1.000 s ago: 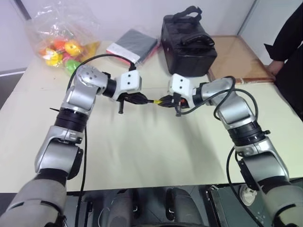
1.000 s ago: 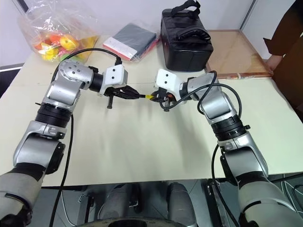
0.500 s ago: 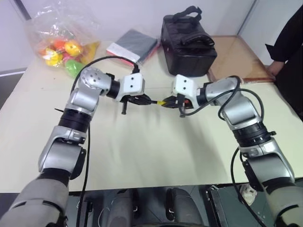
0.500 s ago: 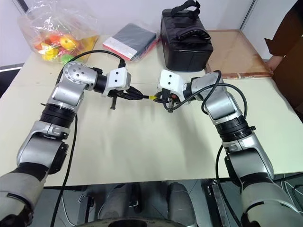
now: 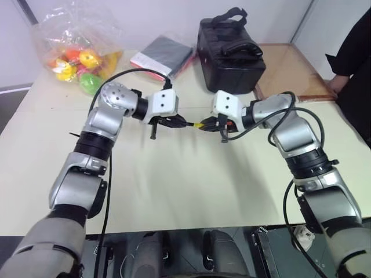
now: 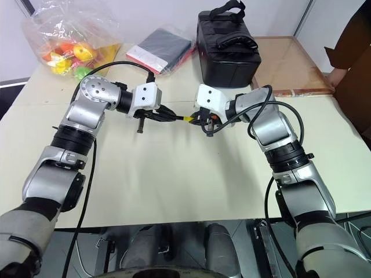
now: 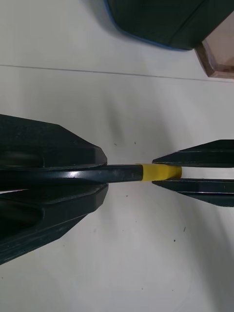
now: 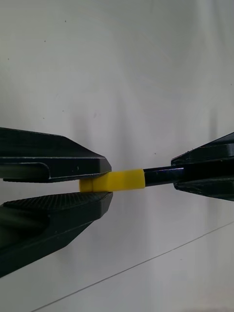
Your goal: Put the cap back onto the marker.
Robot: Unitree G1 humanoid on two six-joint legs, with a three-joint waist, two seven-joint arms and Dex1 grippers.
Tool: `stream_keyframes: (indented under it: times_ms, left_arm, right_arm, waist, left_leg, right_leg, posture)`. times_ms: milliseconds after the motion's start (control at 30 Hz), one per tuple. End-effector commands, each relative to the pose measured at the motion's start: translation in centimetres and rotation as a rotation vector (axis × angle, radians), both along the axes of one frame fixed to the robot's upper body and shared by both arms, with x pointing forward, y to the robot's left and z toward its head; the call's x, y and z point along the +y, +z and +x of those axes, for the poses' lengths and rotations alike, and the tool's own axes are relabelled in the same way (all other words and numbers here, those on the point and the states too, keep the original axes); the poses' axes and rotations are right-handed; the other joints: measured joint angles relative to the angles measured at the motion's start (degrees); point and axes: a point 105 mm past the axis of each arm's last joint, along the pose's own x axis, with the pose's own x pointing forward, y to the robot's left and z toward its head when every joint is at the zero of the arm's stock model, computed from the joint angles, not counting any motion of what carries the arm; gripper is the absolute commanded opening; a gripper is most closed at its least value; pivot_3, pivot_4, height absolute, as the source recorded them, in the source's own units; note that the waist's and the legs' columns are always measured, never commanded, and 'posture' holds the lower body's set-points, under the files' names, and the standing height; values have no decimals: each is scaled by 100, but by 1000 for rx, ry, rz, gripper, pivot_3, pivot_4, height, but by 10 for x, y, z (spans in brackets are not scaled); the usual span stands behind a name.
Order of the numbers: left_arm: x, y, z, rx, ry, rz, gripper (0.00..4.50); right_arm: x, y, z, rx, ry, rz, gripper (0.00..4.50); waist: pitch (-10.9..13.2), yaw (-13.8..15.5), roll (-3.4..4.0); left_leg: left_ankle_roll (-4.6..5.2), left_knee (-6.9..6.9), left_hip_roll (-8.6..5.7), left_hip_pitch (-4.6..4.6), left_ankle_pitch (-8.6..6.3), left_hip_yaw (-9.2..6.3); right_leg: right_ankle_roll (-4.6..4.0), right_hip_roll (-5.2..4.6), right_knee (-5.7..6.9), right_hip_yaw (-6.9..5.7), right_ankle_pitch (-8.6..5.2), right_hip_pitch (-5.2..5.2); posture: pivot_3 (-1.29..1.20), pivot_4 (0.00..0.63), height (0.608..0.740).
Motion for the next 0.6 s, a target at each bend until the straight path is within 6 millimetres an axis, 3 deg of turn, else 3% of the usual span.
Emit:
stream_keyframes:
  times_ms: [33,200,433,600]
  left_arm:
    - [-23,22,-6,-67,-82,-54,0]
    - [-20,23,-3,-67,-65,-53,0]
    - [-4,24,5,-64,19,-65,0]
    - [29,19,4,-37,102,-59,0]
  right_arm:
    - [16,25,-7,-60,85,56,27]
    - [14,23,-8,-38,85,48,27]
    - [-9,22,-5,-38,23,-15,3334]
    - [-52,48,6,-88,-158,78,3334]
  waist:
    - [0,0,0]
    - [0,0,0]
    - [0,-3,0]
    - [0,-10,1]
  left_leg:
    - [0,0,0,0,0,0]
    - [0,0,0,0,0,-1]
    - [1,1,0,0,0,-2]
    - [0,-1,1,-1,0,-9]
  right_leg:
    - [0,0,0,0,0,0]
    - [0,0,0,0,0,0]
    - [0,0,0,0,0,0]
    - [0,0,0,1,0,-3]
  posture:
    - [0,150,740]
    - [0,150,740]
    - [0,150,740]
    - [0,150,740]
